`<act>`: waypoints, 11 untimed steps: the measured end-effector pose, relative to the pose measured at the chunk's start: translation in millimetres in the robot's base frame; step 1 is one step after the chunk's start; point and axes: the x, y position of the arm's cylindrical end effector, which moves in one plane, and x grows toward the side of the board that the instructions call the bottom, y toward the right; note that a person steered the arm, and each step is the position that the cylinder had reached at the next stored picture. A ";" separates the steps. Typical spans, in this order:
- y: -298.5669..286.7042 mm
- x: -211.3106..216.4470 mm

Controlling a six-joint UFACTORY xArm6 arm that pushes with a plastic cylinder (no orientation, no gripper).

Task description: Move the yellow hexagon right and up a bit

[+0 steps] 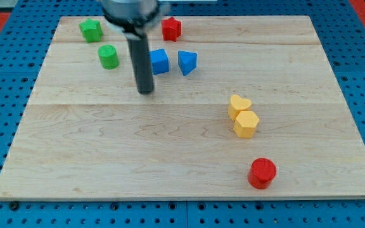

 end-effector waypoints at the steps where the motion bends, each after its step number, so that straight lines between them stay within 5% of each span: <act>1: 66.4 62.2; 4: 206.4 60.8; 5: 223.5 64.7; 7: 185.9 -18.8; 9: 234.8 -9.9; 11: 240.2 -87.5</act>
